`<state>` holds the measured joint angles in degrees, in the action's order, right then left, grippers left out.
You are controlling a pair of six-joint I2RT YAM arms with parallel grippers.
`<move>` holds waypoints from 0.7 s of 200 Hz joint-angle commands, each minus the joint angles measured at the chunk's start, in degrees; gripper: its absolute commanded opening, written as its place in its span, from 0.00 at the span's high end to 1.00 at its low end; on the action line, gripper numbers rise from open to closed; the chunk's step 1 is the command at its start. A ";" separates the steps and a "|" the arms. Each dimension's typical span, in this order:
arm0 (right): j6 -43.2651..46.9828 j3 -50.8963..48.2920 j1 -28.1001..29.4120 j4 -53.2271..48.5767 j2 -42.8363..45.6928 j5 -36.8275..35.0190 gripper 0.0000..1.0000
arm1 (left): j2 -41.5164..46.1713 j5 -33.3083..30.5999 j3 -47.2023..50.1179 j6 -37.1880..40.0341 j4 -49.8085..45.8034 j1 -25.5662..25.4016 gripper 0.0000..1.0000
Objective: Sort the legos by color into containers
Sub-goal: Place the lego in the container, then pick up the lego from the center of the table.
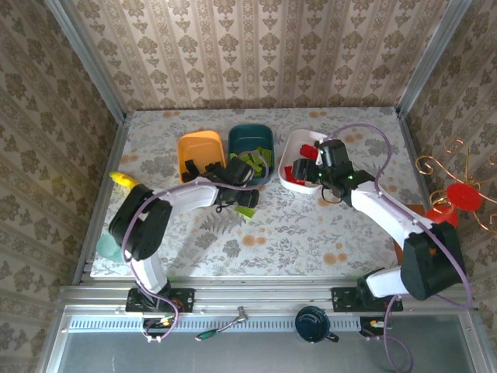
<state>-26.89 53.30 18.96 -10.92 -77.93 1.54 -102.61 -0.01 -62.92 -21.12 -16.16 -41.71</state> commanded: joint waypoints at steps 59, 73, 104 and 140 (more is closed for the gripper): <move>-2.43 -5.96 0.56 0.09 12.80 -2.03 0.25 | -1.98 -2.47 -4.39 1.61 -4.94 -3.18 0.66; -2.83 -7.40 0.55 0.08 14.03 -3.15 0.25 | 0.81 -1.70 -4.67 0.80 -3.81 -4.56 0.68; -3.41 -10.66 0.47 0.14 15.65 -5.53 0.25 | 2.19 3.75 -11.91 -0.83 -1.03 -7.22 0.68; -3.78 -13.32 0.46 -1.51 18.21 -7.40 0.25 | -7.26 8.45 -27.11 -2.64 0.31 -7.00 0.68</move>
<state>-29.67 41.47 19.18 -10.94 -62.65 -2.66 -104.49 4.49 -81.87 -21.69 -18.44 -49.17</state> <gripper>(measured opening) 0.749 0.337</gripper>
